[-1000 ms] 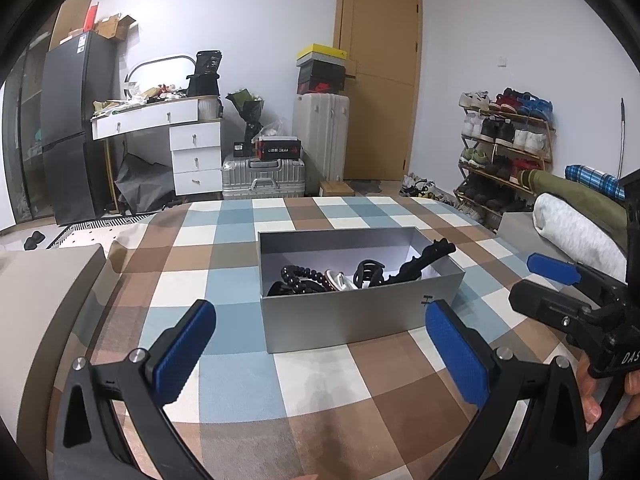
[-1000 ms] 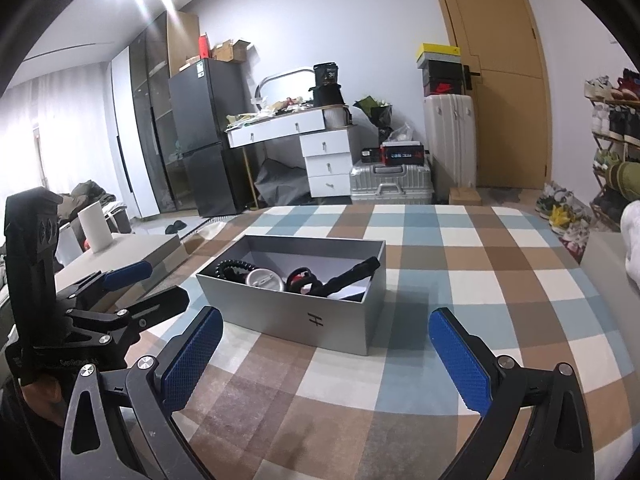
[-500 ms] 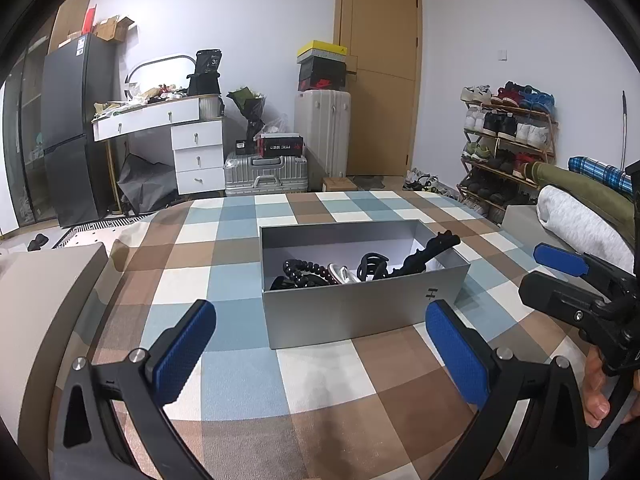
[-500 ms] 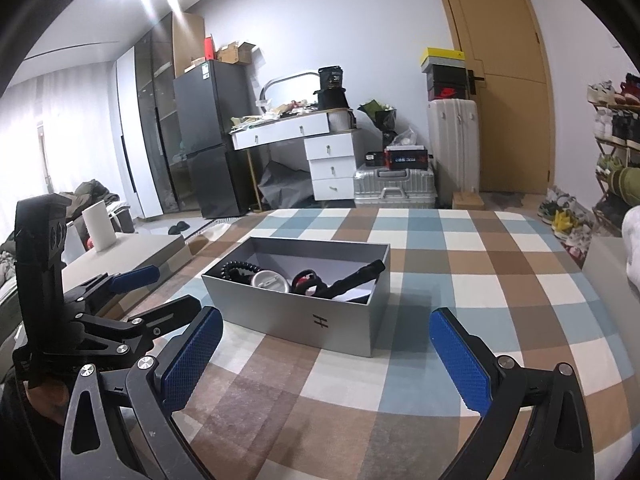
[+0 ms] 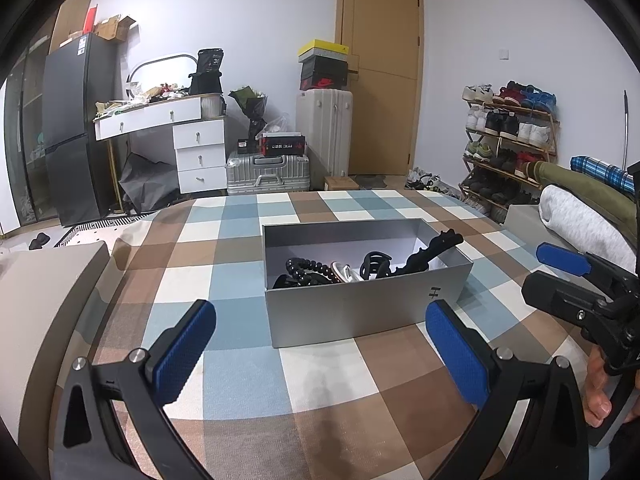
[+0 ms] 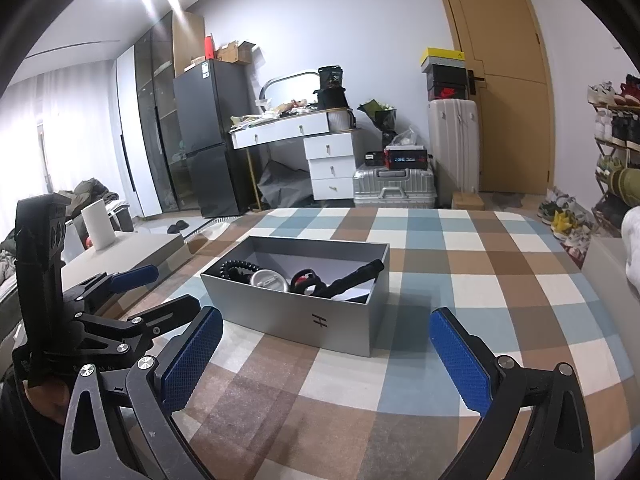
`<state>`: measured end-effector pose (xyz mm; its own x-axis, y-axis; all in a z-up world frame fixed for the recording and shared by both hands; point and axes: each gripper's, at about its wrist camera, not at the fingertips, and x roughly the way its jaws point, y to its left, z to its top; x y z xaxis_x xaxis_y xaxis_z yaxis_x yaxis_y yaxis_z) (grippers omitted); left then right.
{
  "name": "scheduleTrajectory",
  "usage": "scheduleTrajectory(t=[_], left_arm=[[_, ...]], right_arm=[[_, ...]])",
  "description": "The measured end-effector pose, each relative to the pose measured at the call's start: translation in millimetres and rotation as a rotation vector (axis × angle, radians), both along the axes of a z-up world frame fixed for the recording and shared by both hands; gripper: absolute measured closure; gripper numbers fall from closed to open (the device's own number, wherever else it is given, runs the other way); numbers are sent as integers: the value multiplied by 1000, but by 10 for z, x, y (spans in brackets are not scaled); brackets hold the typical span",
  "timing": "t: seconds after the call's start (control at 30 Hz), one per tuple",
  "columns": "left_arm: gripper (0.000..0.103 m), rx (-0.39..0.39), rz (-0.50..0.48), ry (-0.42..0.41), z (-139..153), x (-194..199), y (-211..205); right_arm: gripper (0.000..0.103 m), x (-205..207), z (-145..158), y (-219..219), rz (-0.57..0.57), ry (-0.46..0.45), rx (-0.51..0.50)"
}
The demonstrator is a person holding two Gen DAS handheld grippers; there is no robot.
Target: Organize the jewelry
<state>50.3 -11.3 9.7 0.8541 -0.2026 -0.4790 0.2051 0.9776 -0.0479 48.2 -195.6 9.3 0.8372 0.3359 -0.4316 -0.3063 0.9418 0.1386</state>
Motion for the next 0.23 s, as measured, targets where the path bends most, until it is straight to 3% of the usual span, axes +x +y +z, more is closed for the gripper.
scheduleTrajectory(t=[0.23], left_arm=[[1,0,-1,0,-4,-3,-1]], right_arm=[[0,-1,1,0,-1,-2,-1]])
